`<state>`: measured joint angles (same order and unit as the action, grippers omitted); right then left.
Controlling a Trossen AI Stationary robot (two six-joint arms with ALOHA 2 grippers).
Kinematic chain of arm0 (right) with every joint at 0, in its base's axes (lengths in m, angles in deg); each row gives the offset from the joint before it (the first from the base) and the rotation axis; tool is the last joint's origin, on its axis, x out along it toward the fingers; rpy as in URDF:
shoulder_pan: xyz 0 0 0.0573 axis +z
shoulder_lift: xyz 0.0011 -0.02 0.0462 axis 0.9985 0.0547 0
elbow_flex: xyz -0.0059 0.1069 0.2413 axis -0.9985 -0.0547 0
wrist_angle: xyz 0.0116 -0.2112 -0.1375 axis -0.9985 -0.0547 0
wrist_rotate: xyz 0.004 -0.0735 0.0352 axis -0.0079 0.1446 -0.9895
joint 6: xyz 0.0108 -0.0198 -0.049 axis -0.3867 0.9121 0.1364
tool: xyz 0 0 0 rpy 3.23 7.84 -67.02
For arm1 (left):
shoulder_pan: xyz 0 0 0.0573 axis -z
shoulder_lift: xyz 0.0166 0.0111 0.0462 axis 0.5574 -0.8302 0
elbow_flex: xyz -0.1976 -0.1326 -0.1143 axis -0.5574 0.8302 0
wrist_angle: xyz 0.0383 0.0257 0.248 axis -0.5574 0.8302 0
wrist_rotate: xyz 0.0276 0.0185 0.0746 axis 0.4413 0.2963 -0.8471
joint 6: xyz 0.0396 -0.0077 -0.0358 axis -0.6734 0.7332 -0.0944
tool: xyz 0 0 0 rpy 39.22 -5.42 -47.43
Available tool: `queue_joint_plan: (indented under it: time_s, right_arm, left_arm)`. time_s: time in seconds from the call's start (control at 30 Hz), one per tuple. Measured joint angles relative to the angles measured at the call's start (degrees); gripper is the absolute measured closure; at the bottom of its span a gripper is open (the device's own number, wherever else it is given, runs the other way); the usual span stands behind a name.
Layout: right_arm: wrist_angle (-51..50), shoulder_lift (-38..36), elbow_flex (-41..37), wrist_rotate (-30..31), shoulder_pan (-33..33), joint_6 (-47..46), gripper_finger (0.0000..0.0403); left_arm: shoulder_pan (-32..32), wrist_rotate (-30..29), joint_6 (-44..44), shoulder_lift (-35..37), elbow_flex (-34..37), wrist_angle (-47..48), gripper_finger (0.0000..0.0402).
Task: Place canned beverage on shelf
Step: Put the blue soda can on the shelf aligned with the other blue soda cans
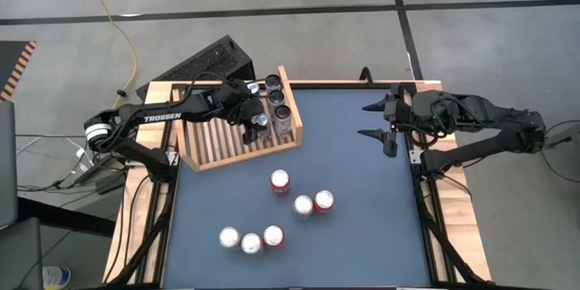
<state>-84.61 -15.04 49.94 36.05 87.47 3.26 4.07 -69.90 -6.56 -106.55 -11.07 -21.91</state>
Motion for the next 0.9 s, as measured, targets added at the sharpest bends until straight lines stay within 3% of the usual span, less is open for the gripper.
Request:
queue_joint_plan:
  time_s: [0.7, 0.9]
  right_arm:
    - [-0.1, 0.0, 0.0, 0.0, 0.0, 0.0, 0.0117]
    - [-0.2, 0.0, 0.0, -1.6, 0.0, -2.8, 0.0117]
  left_arm:
    - [-0.2, 0.0, 1.1, 0.4, -0.5, 1.4, 0.0174]
    - [-0.2, 1.7, -0.5, 0.4, -0.6, 0.9, 0.0132]
